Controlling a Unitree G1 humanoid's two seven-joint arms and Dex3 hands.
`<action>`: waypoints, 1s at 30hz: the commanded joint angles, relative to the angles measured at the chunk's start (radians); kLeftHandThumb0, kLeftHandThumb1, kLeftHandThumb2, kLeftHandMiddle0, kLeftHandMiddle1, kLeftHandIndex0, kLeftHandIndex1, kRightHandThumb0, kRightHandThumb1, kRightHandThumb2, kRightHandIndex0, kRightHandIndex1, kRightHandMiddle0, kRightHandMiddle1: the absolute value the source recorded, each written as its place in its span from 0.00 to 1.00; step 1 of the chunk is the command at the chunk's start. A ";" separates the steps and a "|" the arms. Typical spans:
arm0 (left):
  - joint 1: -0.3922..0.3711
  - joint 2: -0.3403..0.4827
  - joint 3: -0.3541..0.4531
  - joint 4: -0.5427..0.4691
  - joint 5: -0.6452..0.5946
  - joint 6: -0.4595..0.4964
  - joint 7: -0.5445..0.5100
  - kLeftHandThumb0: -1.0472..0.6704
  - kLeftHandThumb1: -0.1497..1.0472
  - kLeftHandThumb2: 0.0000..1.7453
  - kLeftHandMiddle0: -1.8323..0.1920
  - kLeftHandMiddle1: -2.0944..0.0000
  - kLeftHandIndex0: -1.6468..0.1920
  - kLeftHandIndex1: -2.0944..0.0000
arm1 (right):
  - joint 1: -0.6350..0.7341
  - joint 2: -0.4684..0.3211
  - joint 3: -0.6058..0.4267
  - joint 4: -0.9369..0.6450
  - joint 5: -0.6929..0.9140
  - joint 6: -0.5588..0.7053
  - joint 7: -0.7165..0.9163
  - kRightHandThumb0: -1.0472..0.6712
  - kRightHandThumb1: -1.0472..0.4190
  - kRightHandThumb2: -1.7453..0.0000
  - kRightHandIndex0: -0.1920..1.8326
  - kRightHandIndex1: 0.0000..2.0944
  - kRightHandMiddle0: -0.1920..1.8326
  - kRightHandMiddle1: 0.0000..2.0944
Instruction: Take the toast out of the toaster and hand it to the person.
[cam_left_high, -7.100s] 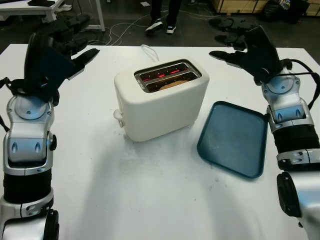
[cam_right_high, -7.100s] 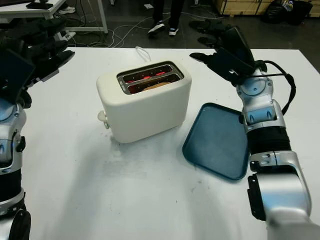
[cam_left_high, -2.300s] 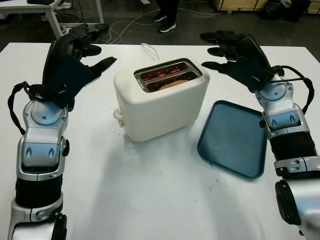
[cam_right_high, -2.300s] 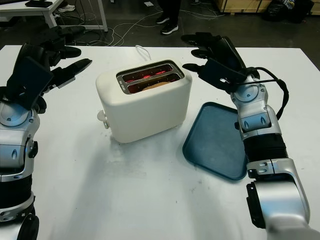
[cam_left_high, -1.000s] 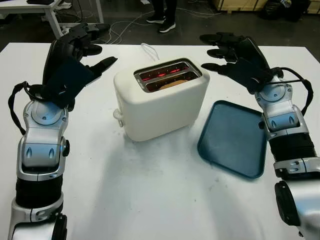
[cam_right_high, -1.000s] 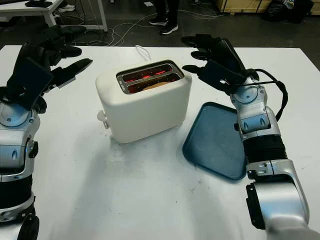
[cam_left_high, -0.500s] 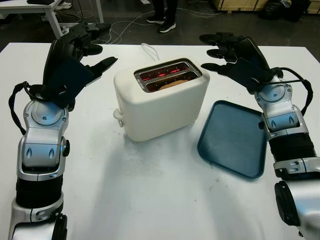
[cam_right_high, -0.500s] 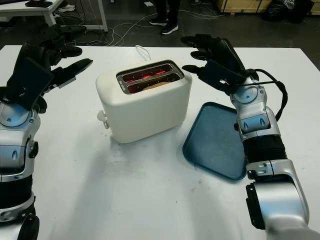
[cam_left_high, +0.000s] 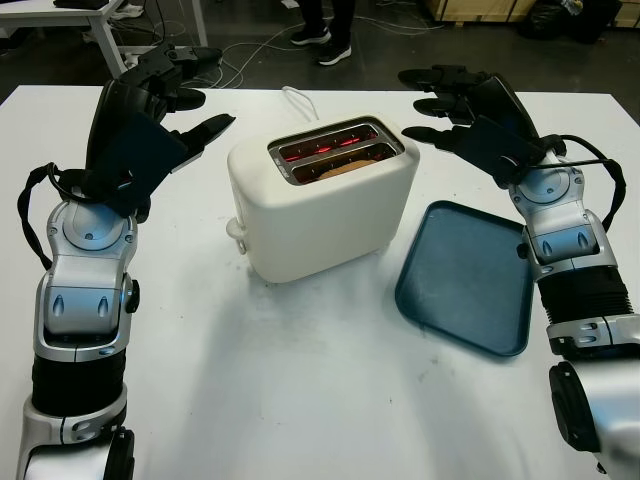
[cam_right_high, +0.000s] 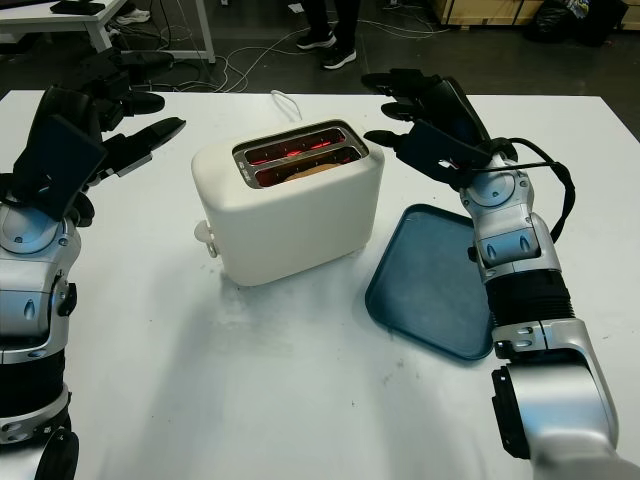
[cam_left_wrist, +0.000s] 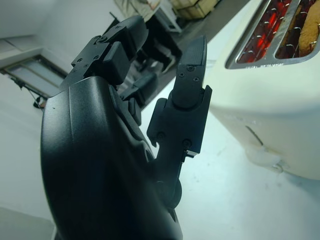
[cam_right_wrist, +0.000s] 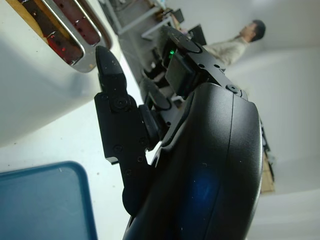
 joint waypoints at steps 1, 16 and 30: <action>-0.007 0.006 0.002 0.000 -0.002 -0.013 -0.004 0.44 0.86 0.08 0.83 0.50 0.68 0.77 | 0.002 -0.007 0.001 -0.001 -0.005 -0.003 -0.003 0.42 0.10 1.00 0.46 0.02 0.43 0.01; -0.005 0.005 0.006 -0.004 -0.007 -0.008 -0.004 0.43 0.85 0.10 0.84 0.50 0.71 0.75 | 0.010 0.001 -0.009 -0.022 0.007 0.023 0.006 0.42 0.09 0.99 0.45 0.01 0.42 0.00; -0.003 0.002 0.010 -0.005 -0.011 -0.001 0.002 0.42 0.83 0.12 0.84 0.51 0.72 0.74 | 0.016 -0.002 -0.012 -0.011 0.018 0.007 0.000 0.41 0.09 0.98 0.45 0.00 0.42 0.00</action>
